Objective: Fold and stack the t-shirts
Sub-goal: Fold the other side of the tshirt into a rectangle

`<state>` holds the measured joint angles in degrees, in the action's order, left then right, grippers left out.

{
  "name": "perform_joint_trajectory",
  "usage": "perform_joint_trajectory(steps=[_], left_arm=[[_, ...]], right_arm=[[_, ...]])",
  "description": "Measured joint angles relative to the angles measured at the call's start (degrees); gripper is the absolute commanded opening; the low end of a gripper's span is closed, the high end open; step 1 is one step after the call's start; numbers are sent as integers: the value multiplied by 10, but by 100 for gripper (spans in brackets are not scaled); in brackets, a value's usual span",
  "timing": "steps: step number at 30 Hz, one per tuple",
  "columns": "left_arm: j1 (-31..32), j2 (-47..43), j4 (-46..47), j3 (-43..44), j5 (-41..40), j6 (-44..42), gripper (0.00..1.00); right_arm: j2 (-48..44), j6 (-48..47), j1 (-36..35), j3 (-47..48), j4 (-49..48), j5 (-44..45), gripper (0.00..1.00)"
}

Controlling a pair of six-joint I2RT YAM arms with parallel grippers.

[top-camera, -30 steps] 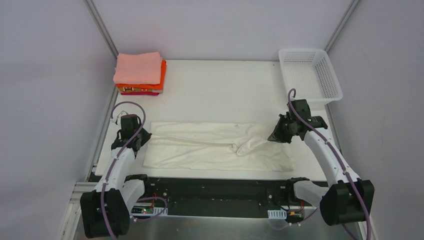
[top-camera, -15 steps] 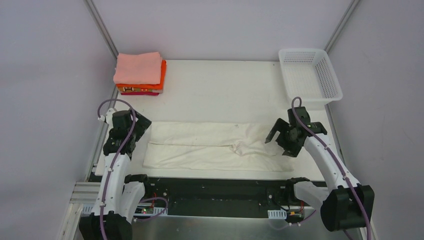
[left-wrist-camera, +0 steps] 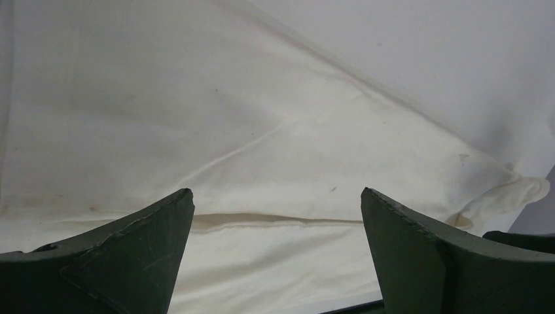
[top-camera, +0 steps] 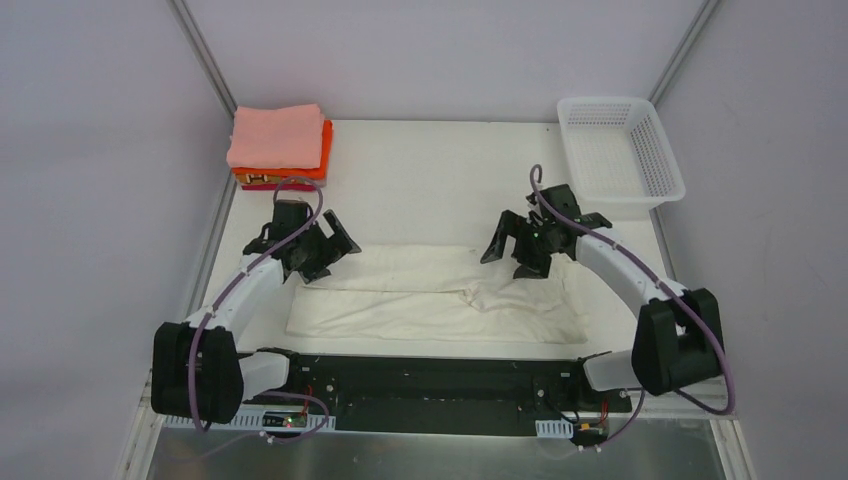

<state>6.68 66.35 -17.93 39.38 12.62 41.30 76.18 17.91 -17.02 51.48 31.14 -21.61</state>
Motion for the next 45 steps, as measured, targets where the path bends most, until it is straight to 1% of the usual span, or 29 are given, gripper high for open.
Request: perform_joint_trajectory(steps=[2,6,9,12,16,22,30,33,37,40,42,45], left_arm=[[1,23,11,-4,0,0,99],[1,54,24,-15,-18,-2,99],[1,75,27,-18,-31,-4,99],[1,89,31,-19,-42,-4,99],[1,92,37,-18,-52,-4,99],[1,94,40,-18,-68,-4,99],[1,96,46,-18,-77,-5,99],[1,97,48,-17,-82,-5,99],[1,98,50,-17,-86,-9,99],[1,98,52,-17,-87,-11,99],[1,99,52,-16,-87,-14,99],[1,101,52,-15,-89,-18,99]], right_arm=[[47,-16,-12,22,-14,-2,99],[108,-31,-13,39,-27,2,99],[129,-36,-13,39,-17,2,99],[125,-39,-16,32,-9,2,99],[91,-40,-22,-7,3,-7,99],[11,-29,-42,-63,33,-26,99],[-80,16,-89,-149,84,-26,99],[-116,40,-104,-158,112,-19,100],[-186,50,-110,-142,132,14,100],[-195,47,-110,-99,115,37,100],[-170,40,-109,-65,88,47,99],[-76,27,-92,3,63,64,99]])
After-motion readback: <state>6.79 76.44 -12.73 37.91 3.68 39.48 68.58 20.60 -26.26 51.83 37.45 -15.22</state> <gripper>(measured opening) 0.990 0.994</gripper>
